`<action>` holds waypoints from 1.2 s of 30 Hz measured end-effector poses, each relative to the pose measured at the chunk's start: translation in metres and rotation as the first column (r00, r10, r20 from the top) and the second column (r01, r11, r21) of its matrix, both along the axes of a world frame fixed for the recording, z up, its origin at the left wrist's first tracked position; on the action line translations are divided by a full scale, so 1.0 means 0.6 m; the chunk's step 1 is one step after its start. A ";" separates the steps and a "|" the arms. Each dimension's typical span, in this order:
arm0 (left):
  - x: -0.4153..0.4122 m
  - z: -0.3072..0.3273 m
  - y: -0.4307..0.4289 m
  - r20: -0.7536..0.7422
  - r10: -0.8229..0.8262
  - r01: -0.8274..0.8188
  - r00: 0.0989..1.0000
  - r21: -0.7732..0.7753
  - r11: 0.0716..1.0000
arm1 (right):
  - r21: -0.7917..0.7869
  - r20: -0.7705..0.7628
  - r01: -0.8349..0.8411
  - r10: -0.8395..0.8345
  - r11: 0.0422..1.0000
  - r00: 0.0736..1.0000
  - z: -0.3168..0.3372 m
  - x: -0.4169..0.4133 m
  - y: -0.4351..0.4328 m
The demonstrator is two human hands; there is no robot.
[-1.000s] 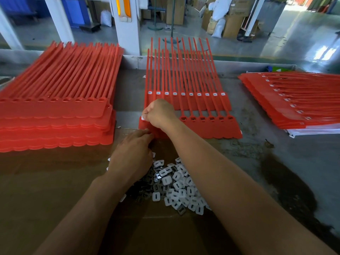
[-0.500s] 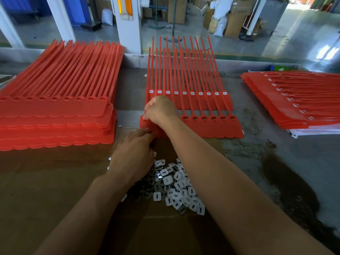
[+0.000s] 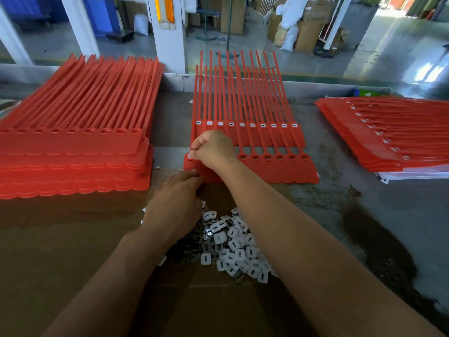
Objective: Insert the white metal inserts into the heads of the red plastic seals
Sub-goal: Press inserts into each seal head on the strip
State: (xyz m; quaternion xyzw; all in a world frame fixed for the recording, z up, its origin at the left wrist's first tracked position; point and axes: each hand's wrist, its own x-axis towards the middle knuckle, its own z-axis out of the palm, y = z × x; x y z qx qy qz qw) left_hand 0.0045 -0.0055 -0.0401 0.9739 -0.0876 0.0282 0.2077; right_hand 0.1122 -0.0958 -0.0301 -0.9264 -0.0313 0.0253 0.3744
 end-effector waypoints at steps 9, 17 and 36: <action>0.000 -0.001 0.001 -0.002 0.018 -0.018 1.000 -0.029 0.999 | 0.190 -0.144 -0.189 0.218 0.963 0.965 0.053 -0.058 -0.086; 0.005 -0.005 0.000 -0.017 0.026 -0.027 1.000 -0.031 0.999 | -0.170 -0.278 -0.399 0.345 0.901 0.897 0.063 -0.114 -0.150; 0.003 -0.001 -0.001 -0.036 0.025 -0.026 0.999 -0.038 0.999 | -0.380 -0.283 -0.477 0.391 0.793 0.876 0.050 -0.130 -0.147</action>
